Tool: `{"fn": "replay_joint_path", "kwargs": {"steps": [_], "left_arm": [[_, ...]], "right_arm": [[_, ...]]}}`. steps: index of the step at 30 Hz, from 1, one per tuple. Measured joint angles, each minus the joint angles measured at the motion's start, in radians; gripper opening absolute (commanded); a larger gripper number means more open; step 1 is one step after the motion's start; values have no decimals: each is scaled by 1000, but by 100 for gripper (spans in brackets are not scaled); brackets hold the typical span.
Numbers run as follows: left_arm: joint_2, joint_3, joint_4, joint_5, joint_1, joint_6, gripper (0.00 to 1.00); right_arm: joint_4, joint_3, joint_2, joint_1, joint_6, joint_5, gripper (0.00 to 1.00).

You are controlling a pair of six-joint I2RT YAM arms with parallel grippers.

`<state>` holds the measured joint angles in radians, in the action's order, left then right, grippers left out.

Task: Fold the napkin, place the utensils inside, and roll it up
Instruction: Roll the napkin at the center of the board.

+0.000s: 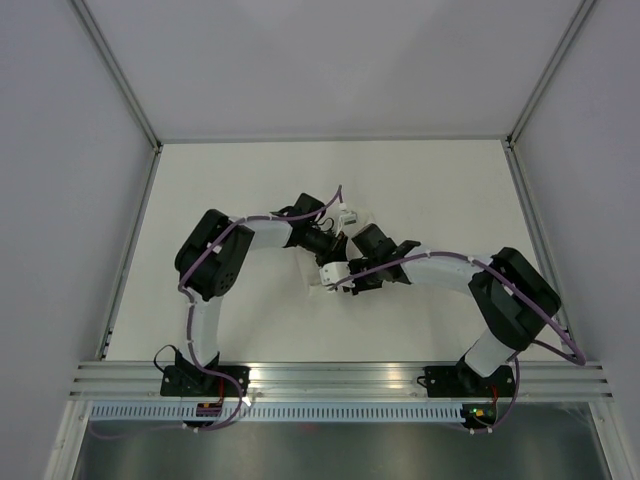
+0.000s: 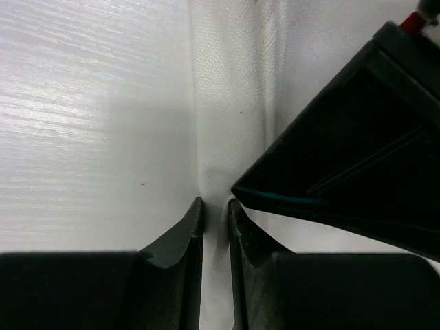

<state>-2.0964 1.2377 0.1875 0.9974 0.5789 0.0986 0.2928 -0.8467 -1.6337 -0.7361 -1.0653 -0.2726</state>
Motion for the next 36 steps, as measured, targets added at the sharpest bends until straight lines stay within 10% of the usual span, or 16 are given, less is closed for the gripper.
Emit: {"fn": "replay_joint_path", "kwargs": {"steps": [11,25,36], "left_arm": [[270,-249,-333,-287,-61,-86,34],[896,-581,-639,-1028,-74,-183,34],[1208,-689,-696,-1270,144,-8,37]], "right_arm": [[204,-159,-103,48,5,-122,6],[652,-519,-372,111,2,-315,7],[879,-689,-550,143,81,-454,6]]}}
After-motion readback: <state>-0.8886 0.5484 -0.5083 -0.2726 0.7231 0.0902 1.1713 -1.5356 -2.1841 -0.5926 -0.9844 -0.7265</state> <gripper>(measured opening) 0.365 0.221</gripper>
